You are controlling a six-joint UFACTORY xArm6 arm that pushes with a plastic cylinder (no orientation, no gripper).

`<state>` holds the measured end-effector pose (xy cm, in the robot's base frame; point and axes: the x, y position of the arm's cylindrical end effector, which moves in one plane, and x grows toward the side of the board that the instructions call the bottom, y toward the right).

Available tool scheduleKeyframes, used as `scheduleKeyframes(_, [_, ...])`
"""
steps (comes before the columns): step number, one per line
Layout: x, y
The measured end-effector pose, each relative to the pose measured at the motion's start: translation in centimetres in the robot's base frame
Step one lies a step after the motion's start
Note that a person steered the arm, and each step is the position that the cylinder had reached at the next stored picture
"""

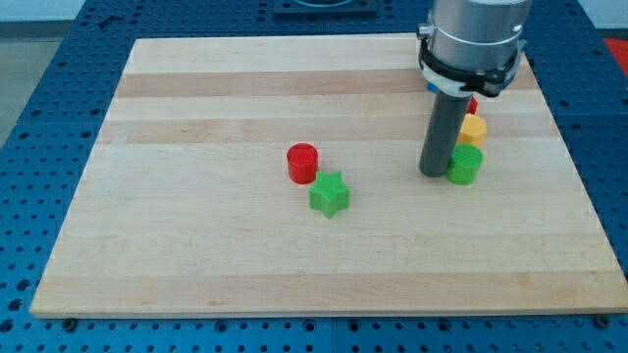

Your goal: Point at the red circle

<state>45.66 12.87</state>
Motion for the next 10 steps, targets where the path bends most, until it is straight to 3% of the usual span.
scheduleKeyframes(2, [0.0,-0.6])
scheduleKeyframes(4, [-6.3,-9.6])
scheduleKeyframes(5, [-7.1,-14.3])
scheduleKeyframes(7, [-5.0,-18.8])
scheduleKeyframes(10, [-0.9,-16.6])
